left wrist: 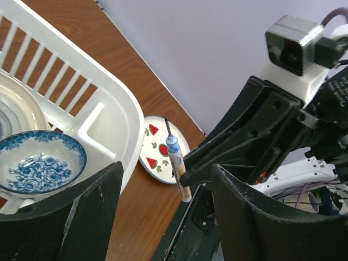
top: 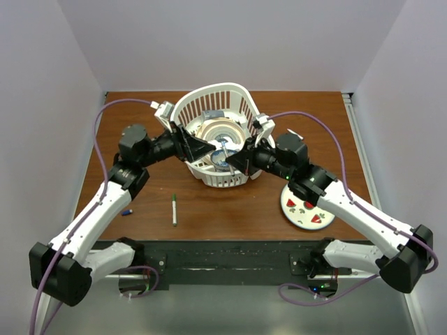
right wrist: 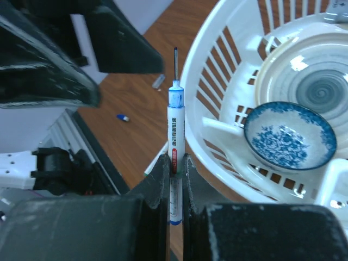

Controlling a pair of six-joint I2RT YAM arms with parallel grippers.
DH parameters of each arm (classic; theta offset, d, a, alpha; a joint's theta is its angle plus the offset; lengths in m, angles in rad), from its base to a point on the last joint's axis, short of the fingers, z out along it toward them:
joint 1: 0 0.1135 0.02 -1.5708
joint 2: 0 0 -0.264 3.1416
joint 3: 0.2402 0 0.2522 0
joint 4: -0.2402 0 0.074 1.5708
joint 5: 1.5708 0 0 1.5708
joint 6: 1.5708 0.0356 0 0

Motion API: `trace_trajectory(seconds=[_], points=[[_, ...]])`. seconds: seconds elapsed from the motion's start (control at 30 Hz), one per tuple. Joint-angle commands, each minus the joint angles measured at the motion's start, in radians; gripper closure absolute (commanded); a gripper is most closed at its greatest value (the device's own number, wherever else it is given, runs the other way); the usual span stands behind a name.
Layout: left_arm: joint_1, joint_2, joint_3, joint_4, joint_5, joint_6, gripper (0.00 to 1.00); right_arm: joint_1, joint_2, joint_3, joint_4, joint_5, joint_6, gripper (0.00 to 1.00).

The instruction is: Insert the pens into the pen caps

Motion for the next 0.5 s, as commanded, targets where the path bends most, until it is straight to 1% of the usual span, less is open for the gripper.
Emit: trace_trajectory(seconds=[0.0, 0.07, 0.13, 0.17, 0.3, 0.37, 0.43, 0.47], points=[[-0.097, 0.044, 0.063, 0.09, -0.012, -0.031, 0.3, 0.021, -0.034, -0.009, 0.086, -0.026, 0.042, 1.0], [-0.146, 0.073, 0.089, 0.056, -0.064, -0.008, 0.3, 0.026, -0.04, -0.014, 0.084, -0.029, 0.046, 1.0], [-0.161, 0.102, 0.095, 0.055, -0.077, -0.012, 0.32, 0.033, -0.042, -0.018, 0.084, -0.042, 0.051, 1.0], [-0.161, 0.107, 0.097, 0.059, -0.077, -0.026, 0.34, 0.035, -0.046, -0.02, 0.107, -0.044, 0.054, 1.0], [-0.161, 0.114, 0.097, 0.07, -0.098, -0.037, 0.39, 0.043, -0.06, -0.037, 0.11, -0.05, 0.054, 1.0], [-0.161, 0.114, 0.098, 0.075, -0.108, -0.038, 0.45, 0.046, -0.063, -0.038, 0.11, -0.053, 0.053, 1.0], [-0.161, 0.117, 0.1, 0.082, -0.111, -0.041, 0.46, 0.049, -0.065, -0.044, 0.112, -0.056, 0.054, 1.0], [-0.161, 0.12, 0.098, 0.087, -0.109, -0.047, 0.5, 0.049, -0.065, -0.046, 0.113, -0.059, 0.056, 1.0]])
